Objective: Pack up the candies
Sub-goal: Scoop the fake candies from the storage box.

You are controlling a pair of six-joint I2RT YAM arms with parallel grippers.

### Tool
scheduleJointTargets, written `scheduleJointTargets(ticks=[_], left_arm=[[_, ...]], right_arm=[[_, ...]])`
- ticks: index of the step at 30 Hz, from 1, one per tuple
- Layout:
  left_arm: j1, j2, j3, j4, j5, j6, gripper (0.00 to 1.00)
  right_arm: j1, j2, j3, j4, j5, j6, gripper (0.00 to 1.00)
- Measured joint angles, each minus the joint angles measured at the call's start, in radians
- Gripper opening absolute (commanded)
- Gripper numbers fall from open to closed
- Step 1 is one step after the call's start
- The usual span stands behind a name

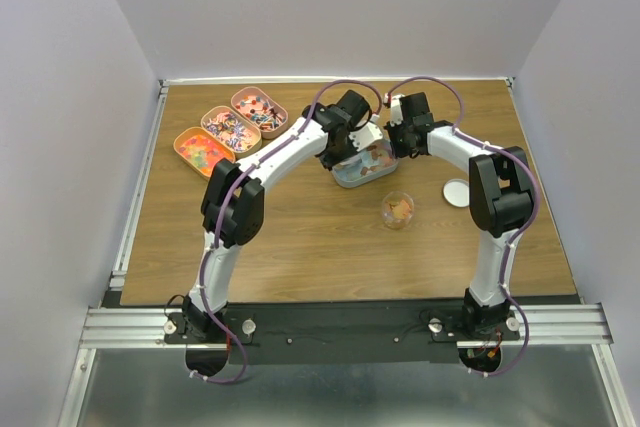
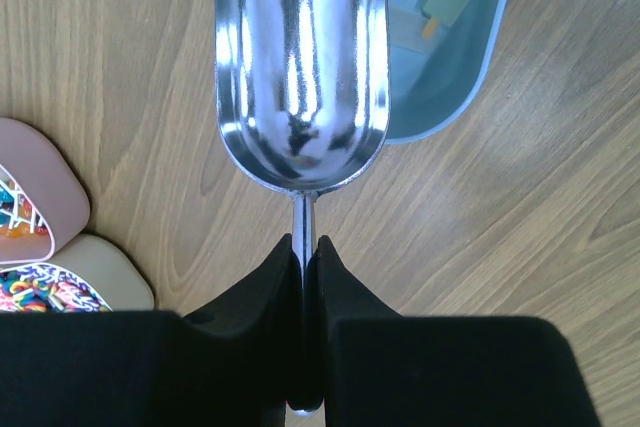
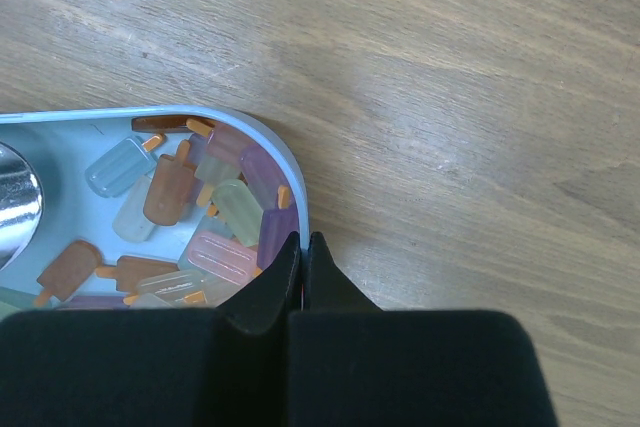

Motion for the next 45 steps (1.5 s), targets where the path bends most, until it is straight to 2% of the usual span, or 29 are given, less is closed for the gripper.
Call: scheduleJointTargets(ticks=[32, 45], left_arm=[[-0.027, 0.155, 0.086, 0.032, -0.042, 0.019, 0.0], [-0.022, 0.158, 0.085, 0.057, -0.038, 0.041, 0.0]], right_arm=[[0.0, 0.0, 0.0, 0.002, -0.002, 0.0, 0.01], [-0.001, 0.0, 0.0, 0.006, -0.009, 0.0, 0.01]])
